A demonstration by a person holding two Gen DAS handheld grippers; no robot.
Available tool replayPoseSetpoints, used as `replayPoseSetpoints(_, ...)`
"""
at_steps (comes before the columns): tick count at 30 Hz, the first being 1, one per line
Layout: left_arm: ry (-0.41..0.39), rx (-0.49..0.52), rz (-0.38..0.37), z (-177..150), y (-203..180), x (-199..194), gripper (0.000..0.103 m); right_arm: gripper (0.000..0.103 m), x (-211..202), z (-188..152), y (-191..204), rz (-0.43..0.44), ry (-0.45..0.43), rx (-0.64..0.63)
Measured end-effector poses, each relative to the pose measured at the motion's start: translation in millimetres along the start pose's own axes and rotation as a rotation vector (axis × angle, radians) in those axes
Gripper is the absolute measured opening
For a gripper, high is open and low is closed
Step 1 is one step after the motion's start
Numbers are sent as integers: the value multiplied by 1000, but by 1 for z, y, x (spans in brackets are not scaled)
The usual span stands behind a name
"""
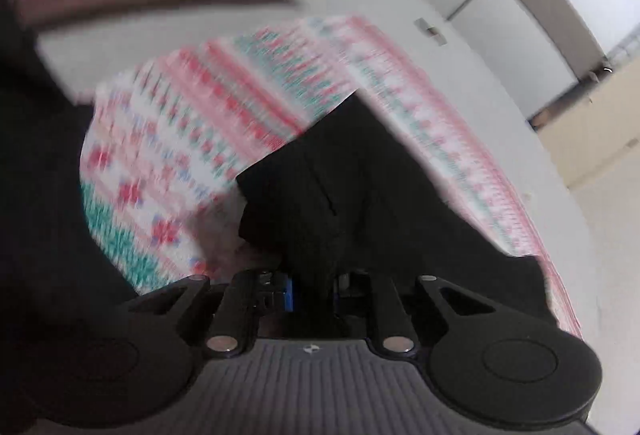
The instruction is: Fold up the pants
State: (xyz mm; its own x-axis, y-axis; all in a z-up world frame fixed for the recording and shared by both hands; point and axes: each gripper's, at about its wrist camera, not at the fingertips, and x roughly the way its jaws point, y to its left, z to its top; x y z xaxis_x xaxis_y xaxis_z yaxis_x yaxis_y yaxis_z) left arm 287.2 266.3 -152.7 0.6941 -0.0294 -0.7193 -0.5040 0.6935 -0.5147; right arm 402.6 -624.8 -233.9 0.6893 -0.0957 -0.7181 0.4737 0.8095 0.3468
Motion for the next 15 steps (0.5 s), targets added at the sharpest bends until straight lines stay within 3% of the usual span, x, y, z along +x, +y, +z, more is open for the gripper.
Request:
replayPoseSetpoints(2,-8,8,6,-4,5,0,37,4,-4,1,1,7,-22,-5)
replayPoseSetpoints(4,35,-45,43,-8,14,10,38,4,-15,7,9,29,-64,-21)
replayPoseSetpoints(7,33,-95,49,-9,16,-5,39,4,-21,9,12,15,-54,-21)
replayPoseSetpoints(11,2,-124,76,-9,11,-12,40,5,-20,8,-11,47,-55,68)
replayPoseSetpoints(14,15,-129,143,-16,11,-11,52,9,-18,7,-16,47,-57,86)
replayPoseSetpoints(15,14,-144,141,-11,10,-7,54,15,-16,6,-18,48,-53,89)
